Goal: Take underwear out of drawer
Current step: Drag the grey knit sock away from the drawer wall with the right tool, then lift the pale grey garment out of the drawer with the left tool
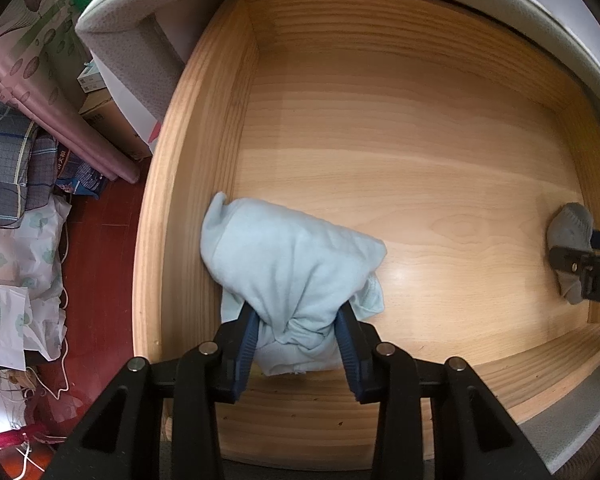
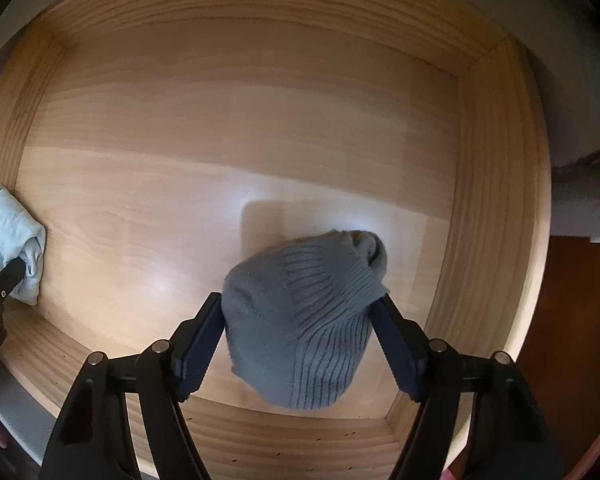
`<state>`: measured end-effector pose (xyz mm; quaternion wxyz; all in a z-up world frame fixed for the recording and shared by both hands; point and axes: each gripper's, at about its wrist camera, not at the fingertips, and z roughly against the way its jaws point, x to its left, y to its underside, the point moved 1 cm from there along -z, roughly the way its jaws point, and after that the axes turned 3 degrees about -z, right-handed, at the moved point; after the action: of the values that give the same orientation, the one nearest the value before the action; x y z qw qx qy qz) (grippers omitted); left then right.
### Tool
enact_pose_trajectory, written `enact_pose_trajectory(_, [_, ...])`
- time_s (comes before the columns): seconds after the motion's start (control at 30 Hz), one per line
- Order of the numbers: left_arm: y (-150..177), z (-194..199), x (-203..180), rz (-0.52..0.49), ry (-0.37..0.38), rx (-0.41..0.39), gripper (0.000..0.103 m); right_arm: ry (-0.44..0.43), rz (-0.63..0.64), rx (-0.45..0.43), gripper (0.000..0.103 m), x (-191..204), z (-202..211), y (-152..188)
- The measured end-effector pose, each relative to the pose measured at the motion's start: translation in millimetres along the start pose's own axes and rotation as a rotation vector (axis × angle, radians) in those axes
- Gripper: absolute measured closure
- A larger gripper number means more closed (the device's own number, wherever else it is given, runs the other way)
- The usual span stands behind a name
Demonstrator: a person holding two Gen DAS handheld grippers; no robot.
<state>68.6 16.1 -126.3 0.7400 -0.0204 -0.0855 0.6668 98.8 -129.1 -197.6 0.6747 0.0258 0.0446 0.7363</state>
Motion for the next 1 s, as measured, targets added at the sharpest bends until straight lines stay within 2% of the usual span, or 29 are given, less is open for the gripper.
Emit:
enact_pose_trajectory(0.1, [-2.0,-1.4,-3.1,-0.003,-0.008,0.024,0.066,-0.032,-0.035,0.026,0.04,-8.8,-6.9,0.3])
enact_pose_trajectory(0.23, [-5.1,-4.5,-5.7,0.011,-0.002,0.075,0.066,-0.026,-0.022,0.038,0.043,-15.7,-8.6,-2.7])
enact_pose_trajectory(0.37, [-9.5,-6.5,-3.5,0.047,0.035,0.141,0.067,-0.031,-0.014,0.07,0.053,-24.8,0.2,-12.3])
enact_pose_trajectory(0.53, [-14.0,-7.3,1.1,0.09,0.071,0.191,0.068,-0.141,-0.05,0.095,0.059,-30.8,2.5,-15.8])
enact_pose_trajectory(0.6, [-14.7,-7.4,2.4,0.106,0.081,0.201,0.069,-0.161,-0.047,0.089,0.06,-31.3,7.1,-13.7])
enact_pose_trajectory(0.67, [-16.9,-7.3,8.0,0.184,0.146,0.223,0.072,-0.175,-0.041,0.082,0.061,-29.5,8.3,-11.8])
enact_pose_trajectory(1.0, [-18.5,4.1,1.6,0.22,0.171,0.177,0.081,-0.209,-0.026,0.041,0.061,-31.1,19.6,0.3])
